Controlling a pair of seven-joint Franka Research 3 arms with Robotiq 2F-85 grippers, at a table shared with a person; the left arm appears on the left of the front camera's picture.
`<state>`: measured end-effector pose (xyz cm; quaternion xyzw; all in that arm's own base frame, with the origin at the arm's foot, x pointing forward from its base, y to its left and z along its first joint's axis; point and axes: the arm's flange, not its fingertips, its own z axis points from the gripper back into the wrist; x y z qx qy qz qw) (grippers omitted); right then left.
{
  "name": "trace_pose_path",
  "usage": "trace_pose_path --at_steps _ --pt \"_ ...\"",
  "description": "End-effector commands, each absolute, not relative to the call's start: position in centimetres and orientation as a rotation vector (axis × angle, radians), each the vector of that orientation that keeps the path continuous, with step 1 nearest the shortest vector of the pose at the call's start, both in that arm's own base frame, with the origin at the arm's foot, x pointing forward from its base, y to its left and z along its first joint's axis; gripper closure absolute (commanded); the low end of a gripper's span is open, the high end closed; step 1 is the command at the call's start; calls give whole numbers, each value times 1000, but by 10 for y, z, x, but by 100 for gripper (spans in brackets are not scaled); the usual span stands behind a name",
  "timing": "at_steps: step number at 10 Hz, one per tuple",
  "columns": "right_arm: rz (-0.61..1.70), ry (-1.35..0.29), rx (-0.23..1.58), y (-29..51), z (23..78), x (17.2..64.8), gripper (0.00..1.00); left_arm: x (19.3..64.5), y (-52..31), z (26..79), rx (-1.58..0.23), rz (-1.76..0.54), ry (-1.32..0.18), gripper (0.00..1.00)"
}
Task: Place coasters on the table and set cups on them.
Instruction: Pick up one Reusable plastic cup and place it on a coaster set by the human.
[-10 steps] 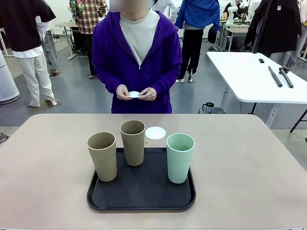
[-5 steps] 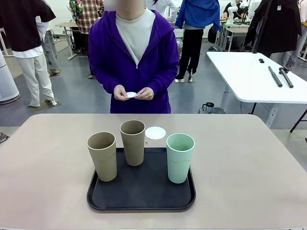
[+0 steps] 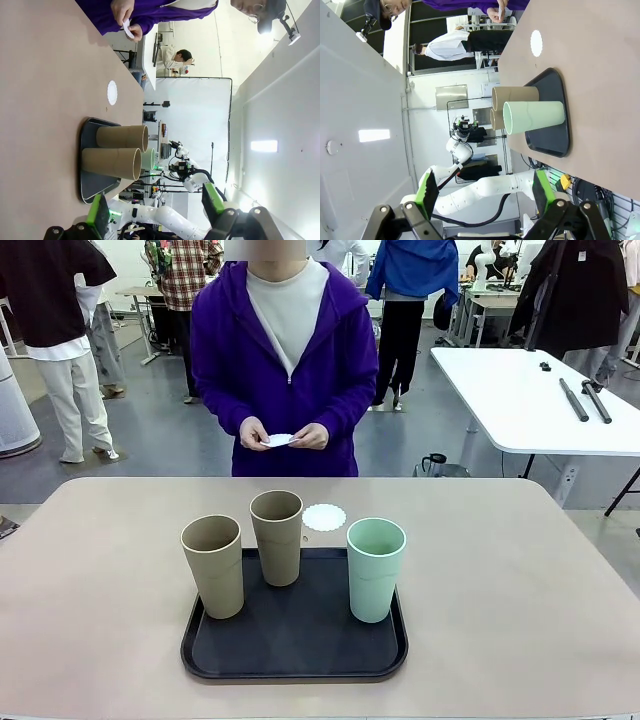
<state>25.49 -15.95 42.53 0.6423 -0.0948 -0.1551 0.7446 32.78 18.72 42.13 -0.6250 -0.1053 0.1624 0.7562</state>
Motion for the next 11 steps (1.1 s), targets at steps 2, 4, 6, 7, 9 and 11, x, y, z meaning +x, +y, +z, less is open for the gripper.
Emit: trace_pose_path --at_steps 2,4,6,7,9,11 --pt "-340 -208 1406 -160 425 255 0 327 189 422 -1373 342 -240 0" --pt "-27 -320 1192 -187 481 290 0 327 189 422 -1373 342 -240 0" --pt "185 -401 824 -185 530 320 0 327 189 422 -1373 342 -240 0" --pt "316 -376 691 -173 543 330 0 327 189 422 -1373 342 -240 0" --pt "511 -319 529 -131 555 349 0 327 189 422 -1373 342 -240 0" --pt "613 -295 434 -79 561 364 0 327 189 422 -1373 342 -240 0"
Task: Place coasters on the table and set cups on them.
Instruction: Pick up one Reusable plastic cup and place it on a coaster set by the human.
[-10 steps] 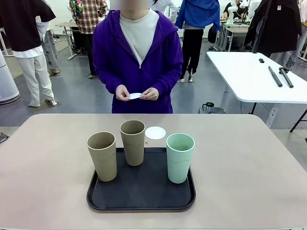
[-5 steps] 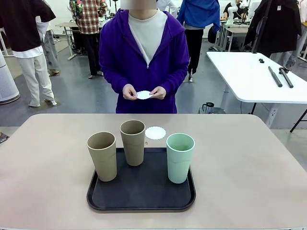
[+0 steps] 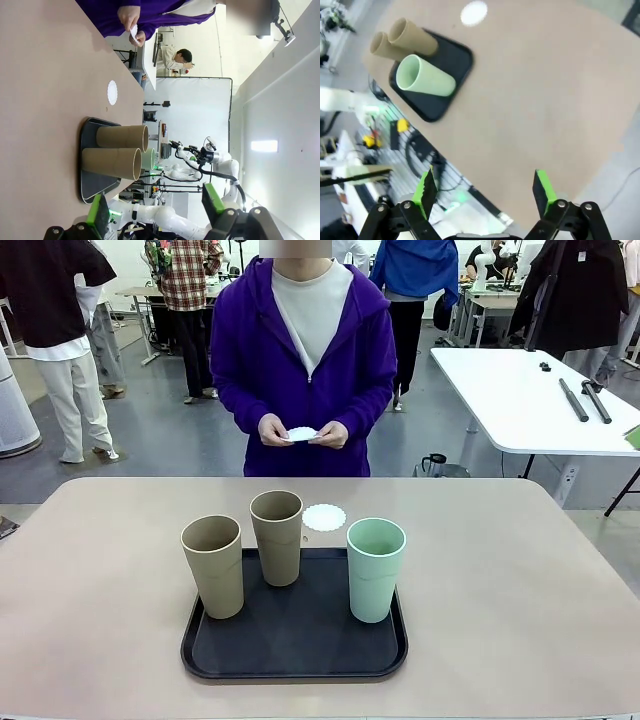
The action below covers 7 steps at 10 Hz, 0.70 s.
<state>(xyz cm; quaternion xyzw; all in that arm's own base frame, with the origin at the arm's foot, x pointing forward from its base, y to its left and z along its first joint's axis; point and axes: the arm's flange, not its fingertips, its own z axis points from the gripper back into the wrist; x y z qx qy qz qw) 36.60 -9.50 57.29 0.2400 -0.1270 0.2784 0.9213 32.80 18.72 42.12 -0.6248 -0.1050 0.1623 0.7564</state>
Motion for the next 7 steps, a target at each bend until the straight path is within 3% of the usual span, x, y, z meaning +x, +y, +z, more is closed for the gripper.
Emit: trace_pose_path --at_steps 1,6,7 --pt "685 -277 405 -42 564 365 0 327 189 422 -1373 342 -240 0" --pt "852 -145 442 36 518 360 0 327 189 422 -1373 342 -240 0" --pt "861 -179 444 38 541 360 0 327 189 422 -1373 342 -240 0"
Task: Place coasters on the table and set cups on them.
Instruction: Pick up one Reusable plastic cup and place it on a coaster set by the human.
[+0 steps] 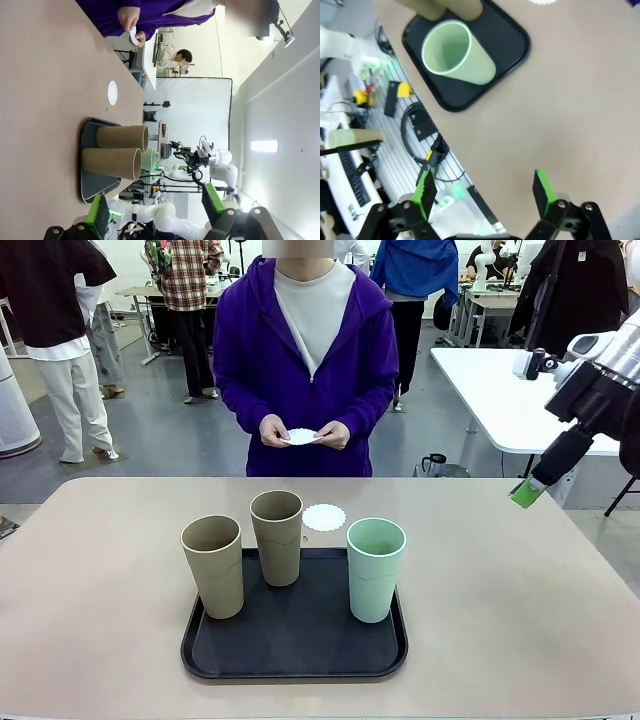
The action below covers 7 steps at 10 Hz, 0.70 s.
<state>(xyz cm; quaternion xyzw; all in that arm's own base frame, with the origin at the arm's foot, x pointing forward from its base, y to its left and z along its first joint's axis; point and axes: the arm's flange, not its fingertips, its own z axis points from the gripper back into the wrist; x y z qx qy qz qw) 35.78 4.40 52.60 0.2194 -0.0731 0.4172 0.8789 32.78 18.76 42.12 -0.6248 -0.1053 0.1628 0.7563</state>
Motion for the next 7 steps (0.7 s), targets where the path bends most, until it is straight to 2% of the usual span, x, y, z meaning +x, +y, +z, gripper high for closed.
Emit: trace_pose_path --at_steps 1,5,6,7 --pt "861 -179 444 38 541 360 0 327 189 422 -1373 342 -240 0" --pt "864 -185 454 37 539 359 0 327 189 422 -1373 342 -240 0" --pt "1083 -233 481 31 527 362 0 327 189 422 -1373 342 -240 0" --pt "1244 -233 601 32 509 365 0 327 189 422 -1373 342 -240 0"
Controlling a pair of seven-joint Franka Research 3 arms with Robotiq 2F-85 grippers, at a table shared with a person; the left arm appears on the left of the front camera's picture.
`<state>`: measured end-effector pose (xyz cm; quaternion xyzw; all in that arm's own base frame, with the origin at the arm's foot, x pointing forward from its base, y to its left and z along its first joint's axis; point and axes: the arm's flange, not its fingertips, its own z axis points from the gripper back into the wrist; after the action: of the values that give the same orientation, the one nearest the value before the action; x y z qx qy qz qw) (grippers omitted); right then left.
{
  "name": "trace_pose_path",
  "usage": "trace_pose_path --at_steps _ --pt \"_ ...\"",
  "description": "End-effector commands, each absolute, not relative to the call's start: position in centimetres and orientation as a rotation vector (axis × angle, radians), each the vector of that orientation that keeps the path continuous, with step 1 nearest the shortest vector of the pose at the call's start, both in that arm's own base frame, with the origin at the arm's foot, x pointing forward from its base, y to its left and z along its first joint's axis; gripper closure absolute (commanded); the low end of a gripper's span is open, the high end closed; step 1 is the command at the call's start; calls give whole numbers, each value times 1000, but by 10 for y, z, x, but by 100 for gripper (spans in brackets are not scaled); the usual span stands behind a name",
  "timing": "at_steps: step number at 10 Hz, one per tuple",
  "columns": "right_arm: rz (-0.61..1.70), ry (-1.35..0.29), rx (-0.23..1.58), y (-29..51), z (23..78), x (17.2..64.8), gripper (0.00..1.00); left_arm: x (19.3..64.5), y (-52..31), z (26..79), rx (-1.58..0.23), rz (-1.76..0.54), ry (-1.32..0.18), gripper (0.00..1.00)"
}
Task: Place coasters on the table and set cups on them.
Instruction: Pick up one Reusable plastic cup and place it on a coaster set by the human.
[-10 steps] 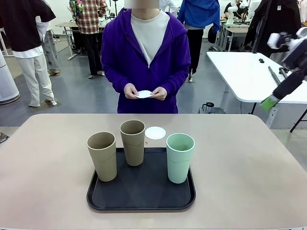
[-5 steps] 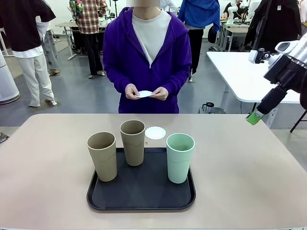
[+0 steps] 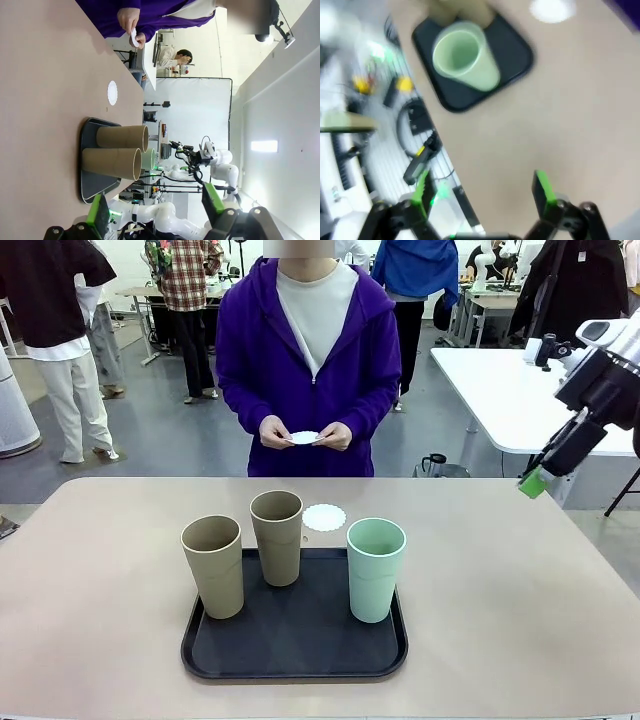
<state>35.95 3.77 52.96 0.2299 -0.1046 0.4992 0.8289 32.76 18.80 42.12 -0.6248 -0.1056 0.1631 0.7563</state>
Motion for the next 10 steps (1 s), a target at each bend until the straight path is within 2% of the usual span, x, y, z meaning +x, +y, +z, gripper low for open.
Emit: trace_pose_path --at_steps 1,2,3,5,6,10 --pt "1344 -252 626 31 490 369 0 327 189 422 -1373 342 -240 0" --pt "1429 -327 641 29 474 374 0 327 189 422 -1373 342 -240 0" --pt "1465 -435 736 25 461 381 0 327 189 422 -1373 342 -240 0" --pt "1385 -651 813 23 440 389 0 327 189 422 -1373 342 -240 0" --pt "1303 -709 822 25 428 393 0 327 189 422 -1373 342 -240 0" --pt "1122 -697 892 40 378 402 0 327 189 422 -1373 342 -240 0"
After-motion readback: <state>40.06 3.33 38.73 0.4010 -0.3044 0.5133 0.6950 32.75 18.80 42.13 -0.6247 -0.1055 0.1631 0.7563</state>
